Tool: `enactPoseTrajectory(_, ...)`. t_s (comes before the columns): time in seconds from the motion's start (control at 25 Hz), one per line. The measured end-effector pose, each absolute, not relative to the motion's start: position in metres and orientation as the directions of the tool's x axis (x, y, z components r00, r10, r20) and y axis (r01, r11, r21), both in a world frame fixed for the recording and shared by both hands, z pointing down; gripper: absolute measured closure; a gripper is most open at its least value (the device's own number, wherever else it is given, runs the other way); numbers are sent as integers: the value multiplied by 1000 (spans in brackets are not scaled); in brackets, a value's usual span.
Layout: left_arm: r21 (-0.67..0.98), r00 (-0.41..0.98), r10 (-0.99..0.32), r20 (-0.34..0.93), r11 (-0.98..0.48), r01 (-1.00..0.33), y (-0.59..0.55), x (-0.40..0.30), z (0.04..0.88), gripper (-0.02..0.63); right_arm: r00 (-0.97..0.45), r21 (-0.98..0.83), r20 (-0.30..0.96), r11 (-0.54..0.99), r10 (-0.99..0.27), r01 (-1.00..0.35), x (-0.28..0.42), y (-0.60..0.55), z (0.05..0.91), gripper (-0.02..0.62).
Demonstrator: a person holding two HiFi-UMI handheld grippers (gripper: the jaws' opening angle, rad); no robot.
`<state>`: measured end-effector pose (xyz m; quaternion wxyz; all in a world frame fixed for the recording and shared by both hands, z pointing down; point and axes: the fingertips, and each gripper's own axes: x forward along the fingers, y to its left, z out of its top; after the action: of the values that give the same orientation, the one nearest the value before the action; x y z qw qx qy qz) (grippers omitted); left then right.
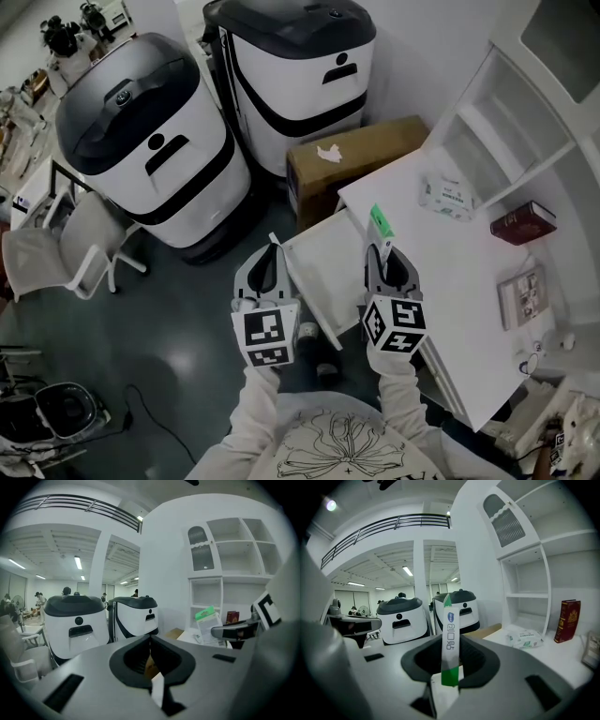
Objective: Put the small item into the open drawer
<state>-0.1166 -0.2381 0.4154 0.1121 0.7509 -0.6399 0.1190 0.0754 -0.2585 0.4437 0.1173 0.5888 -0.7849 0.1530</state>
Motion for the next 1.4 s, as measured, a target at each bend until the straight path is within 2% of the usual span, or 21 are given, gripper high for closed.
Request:
enactPoseTrajectory(0.68,49,215,-859,464,-218,-975,-270,-100,503,600,-248,-112,528,223,-812,-968,77,-276,545,505)
enactPoseTrajectory(1.4,86,189,-782,594,-172,-981,-267,-81,581,600,-266,-155,728,226,-632,-962,87,-270,680,505)
